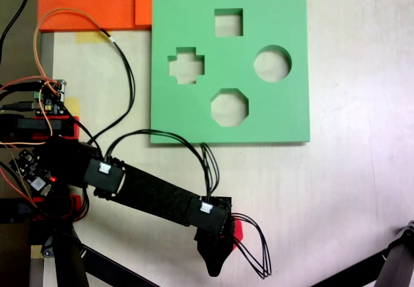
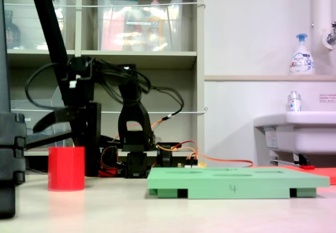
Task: Put the octagonal pillar block into the corresponding hole
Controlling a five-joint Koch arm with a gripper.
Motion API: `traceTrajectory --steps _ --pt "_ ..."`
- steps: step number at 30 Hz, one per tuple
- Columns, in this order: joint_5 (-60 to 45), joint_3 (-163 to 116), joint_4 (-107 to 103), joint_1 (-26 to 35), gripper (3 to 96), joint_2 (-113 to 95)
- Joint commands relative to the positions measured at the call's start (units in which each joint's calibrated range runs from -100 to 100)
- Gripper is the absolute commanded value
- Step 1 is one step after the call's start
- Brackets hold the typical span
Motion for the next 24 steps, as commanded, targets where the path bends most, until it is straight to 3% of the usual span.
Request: traceTrajectory --steps 1,9,21,24 --pt "-0.7 4.8 -2.9 -0.4 92.1 3.4" --pt "-1.2 4.8 -1.4 -0.4 89.1 7.8" --pt "-1.6 4.6 -1.4 -0.6 47.3 7.7" --pt "-1.8 4.1 -1.5 -0.6 43.8 7.4"
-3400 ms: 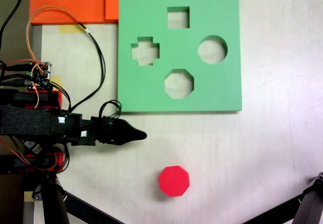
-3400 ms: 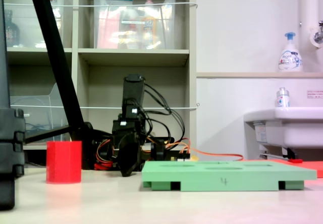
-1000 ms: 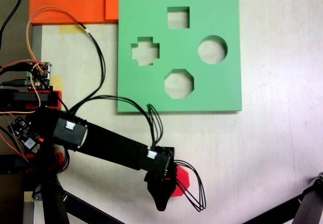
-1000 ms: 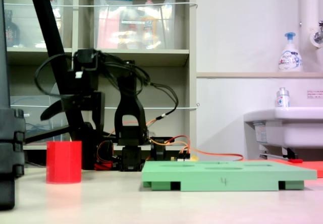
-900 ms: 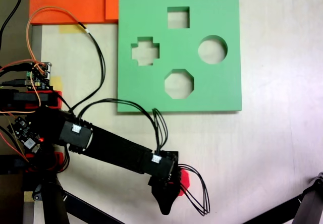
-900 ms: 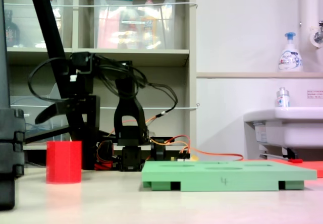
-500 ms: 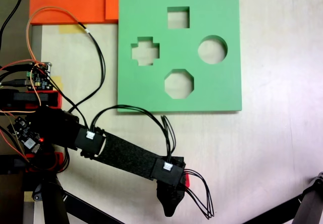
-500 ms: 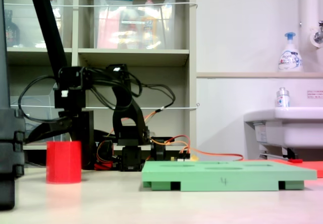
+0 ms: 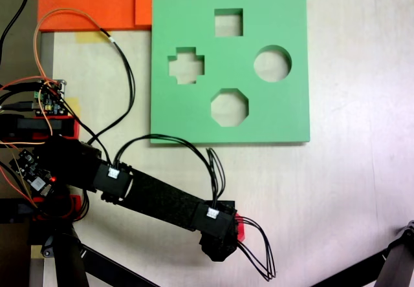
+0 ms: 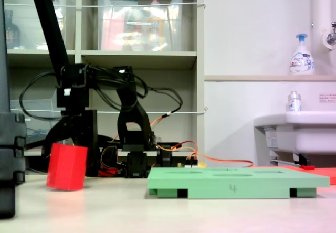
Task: Put the octagonal pillar block into the corresponding hole
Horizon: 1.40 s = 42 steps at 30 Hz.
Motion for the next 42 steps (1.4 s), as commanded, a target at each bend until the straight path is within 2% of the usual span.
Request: traceTrajectory --steps 1,10,15,25,34,38,42 --pt "-0.6 0.3 -0.1 0.0 43.4 -0.6" --pt "-0.4 -0.2 -1.5 0.5 41.6 -3.4" --pt "1.4 0.1 -1.5 2.3 41.6 -11.7" --pt "10.5 0.1 -1.5 13.4 41.6 -26.3" --pt "20.1 2.5 -1.5 25.2 41.6 -25.4" --pt "22.9 8.3 -1.5 28.1 41.5 -20.6" --pt "22.6 14.1 -1.5 28.5 41.5 -17.4"
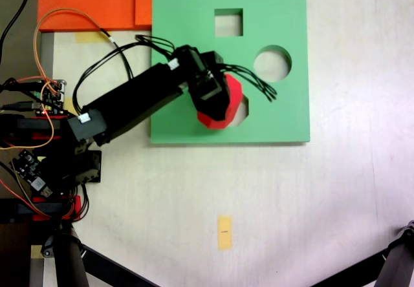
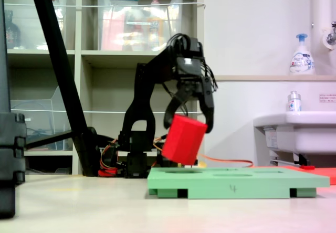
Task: Put the octagonal pillar block into the corresponding hole
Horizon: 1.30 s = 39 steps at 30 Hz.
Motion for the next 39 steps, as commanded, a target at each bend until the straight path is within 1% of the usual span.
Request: traceTrajectory --steps 1,6,12,14,18,27,30,34,39 --pt "-0.7 7.7 -1.4 0.2 41.5 0.9" --pt "-1.5 11.5 -1.4 -0.3 41.5 2.8" --pt "-2.5 7.1 -1.4 -0.9 41.5 1.6" --pt "-2.5 1.7 -1.4 -1.1 41.5 -1.9" --pt "-2.6 -17.6 2.8 -1.3 39.6 -17.4" --pt "-3.5 -18.6 7.3 -2.1 39.5 -19.7" --pt "-3.6 -19.8 11.4 -2.1 39.5 -20.7" --pt "-3.8 -28.5 23.3 -2.0 39.5 -27.1" --pt "-3.8 -35.2 31.2 -2.0 39.6 -29.9"
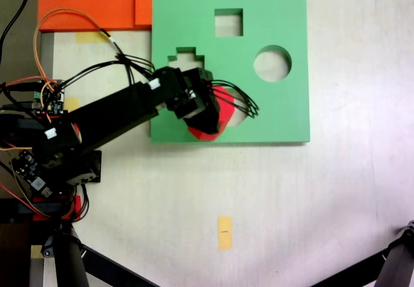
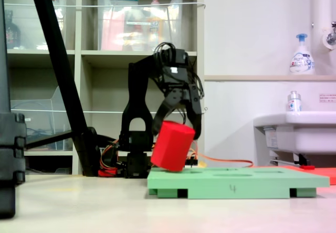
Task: Put the octagonal pillar block into the corresponding hole
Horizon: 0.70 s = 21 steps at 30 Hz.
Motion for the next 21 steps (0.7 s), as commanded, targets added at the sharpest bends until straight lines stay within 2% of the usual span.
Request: traceTrajectory --steps 1,7,21 --pt "-0.4 -3.0 11.1 -0.4 39.6 -5.5" --pt "-0.9 -12.3 26.2 -0.4 39.9 -9.1" --pt "-2.3 -12.9 37.0 1.3 39.9 -8.7"
